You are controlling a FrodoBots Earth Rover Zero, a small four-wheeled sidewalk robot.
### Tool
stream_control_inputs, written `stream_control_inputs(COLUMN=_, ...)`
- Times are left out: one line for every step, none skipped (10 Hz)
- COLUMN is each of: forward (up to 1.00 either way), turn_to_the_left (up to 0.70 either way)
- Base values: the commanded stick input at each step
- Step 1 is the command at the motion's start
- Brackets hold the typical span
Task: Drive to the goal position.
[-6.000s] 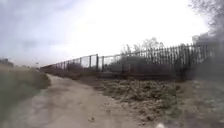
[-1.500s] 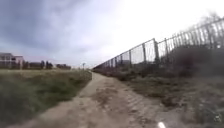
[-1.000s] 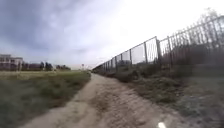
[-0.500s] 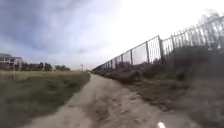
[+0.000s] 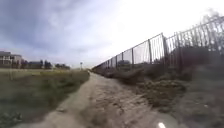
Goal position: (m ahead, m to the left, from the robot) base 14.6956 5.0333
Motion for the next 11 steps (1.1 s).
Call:
stream_control_inputs(forward=0.70, turn_to_the_left=0.00)
stream_control_inputs(forward=0.70, turn_to_the_left=0.00)
stream_control_inputs(forward=0.70, turn_to_the_left=0.00)
stream_control_inputs(forward=0.70, turn_to_the_left=0.00)
stream_control_inputs(forward=0.70, turn_to_the_left=0.00)
stream_control_inputs(forward=0.70, turn_to_the_left=0.00)
stream_control_inputs(forward=0.70, turn_to_the_left=0.00)
stream_control_inputs(forward=0.71, turn_to_the_left=0.00)
stream_control_inputs(forward=0.85, turn_to_the_left=0.00)
stream_control_inputs(forward=0.85, turn_to_the_left=0.00)
stream_control_inputs(forward=0.85, turn_to_the_left=0.00)
